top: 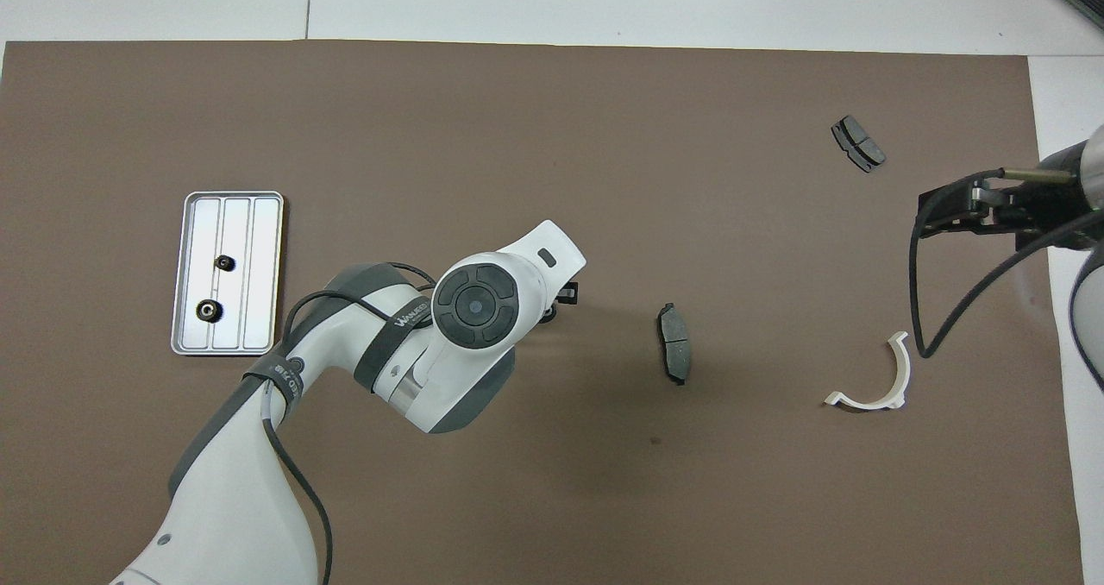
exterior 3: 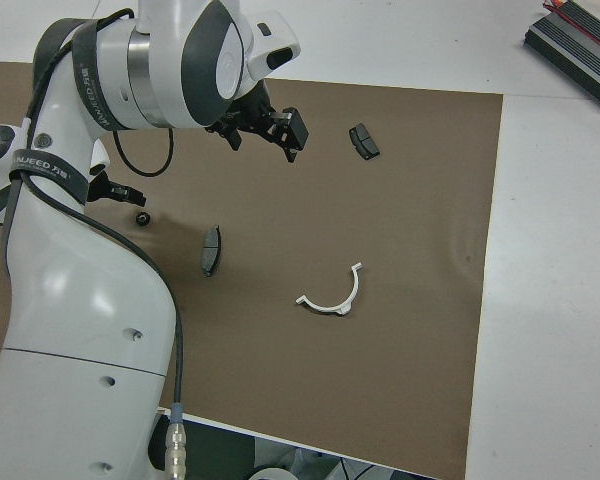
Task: Pick bearing gear from pile to tray
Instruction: 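Grasp the third bearing with the left gripper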
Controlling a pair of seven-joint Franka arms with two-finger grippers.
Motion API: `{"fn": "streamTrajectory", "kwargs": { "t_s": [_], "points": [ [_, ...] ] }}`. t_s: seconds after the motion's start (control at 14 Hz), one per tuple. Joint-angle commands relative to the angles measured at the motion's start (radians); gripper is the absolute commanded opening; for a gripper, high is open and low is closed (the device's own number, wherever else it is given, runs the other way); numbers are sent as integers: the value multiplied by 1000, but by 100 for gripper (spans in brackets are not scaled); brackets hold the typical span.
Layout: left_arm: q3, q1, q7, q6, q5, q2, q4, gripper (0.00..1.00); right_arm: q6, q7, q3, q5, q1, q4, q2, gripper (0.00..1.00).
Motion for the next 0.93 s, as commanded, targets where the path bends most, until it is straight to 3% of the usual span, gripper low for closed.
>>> {"fn": "streamTrajectory", "kwargs": {
  "t_s": [0.0, 0.5, 0.78, 0.85],
  "points": [
    [18, -39, -5, 15, 23, 22, 4, 66, 48, -15, -2, 24, -7, -96, -78, 100],
    [18, -62, -5, 28, 23, 32, -28, 64, 67, -17, -2, 30, -9, -115, -89, 100],
    [18, -77, -5, 29, 23, 32, -39, 57, 67, -18, 0, 31, -4, -115, -89, 100],
    [18, -79, -5, 29, 23, 32, -45, 50, 67, -18, 0, 31, -4, -115, -89, 100]
  ]
}}
